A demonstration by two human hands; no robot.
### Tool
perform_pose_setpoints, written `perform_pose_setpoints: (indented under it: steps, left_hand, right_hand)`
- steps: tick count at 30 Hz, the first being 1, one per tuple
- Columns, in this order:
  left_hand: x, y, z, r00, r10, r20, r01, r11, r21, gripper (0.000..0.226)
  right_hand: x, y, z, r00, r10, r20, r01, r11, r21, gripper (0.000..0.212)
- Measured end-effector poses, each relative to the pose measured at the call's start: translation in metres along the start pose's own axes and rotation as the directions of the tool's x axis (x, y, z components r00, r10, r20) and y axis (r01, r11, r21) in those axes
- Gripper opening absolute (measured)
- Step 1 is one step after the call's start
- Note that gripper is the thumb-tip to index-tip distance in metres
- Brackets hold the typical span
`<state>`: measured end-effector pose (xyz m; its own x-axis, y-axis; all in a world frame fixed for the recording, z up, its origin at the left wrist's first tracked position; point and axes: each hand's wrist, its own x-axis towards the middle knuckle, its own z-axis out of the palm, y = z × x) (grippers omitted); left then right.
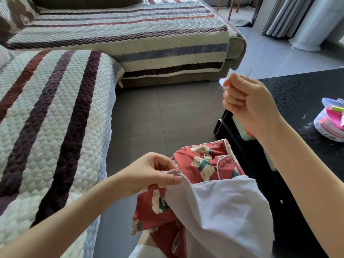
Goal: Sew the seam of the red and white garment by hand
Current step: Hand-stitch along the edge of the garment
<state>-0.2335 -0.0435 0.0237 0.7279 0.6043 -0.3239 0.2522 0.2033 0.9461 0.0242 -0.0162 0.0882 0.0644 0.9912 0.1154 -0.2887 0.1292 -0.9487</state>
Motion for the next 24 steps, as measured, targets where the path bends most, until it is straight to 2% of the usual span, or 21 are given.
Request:
perform_pose_setpoints:
  steps: [5, 10, 14, 18, 21, 24]
  left_hand:
    - [-0.001, 0.006, 0.017, 0.999, -0.044, 0.007, 0.045, 0.994, -0.096, 0.009]
    - [-0.004, 0.01, 0.027, 0.991, -0.115, 0.068, 0.121, 0.988, -0.095, 0.004]
    - [-0.006, 0.013, 0.032, 0.979, -0.164, 0.12, 0.179, 0.976, -0.121, 0.02]
    - [-0.007, 0.012, 0.032, 0.974, -0.184, 0.132, 0.199, 0.974, -0.107, 0.008]
    - [-0.007, 0.014, 0.032, 0.969, -0.21, 0.132, 0.224, 0.968, -0.109, 0.012]
    - [-0.007, 0.017, 0.033, 0.963, -0.218, 0.156, 0.238, 0.964, -0.118, 0.029]
  right_hand:
    - [0.015, -0.014, -0.005, 0.995, 0.038, -0.091, -0.032, 0.997, 0.074, 0.039]
    - [0.027, -0.021, -0.012, 0.982, 0.084, -0.172, -0.054, 0.984, 0.17, 0.038]
    - [0.032, -0.016, -0.021, 0.964, 0.126, -0.235, -0.08, 0.977, 0.196, 0.045]
    - [0.034, -0.002, -0.031, 0.942, 0.16, -0.296, -0.113, 0.979, 0.171, 0.035]
    - [0.035, 0.008, -0.039, 0.92, 0.19, -0.342, -0.14, 0.976, 0.165, 0.032]
    - [0.036, 0.018, -0.043, 0.897, 0.211, -0.388, -0.154, 0.973, 0.172, 0.034]
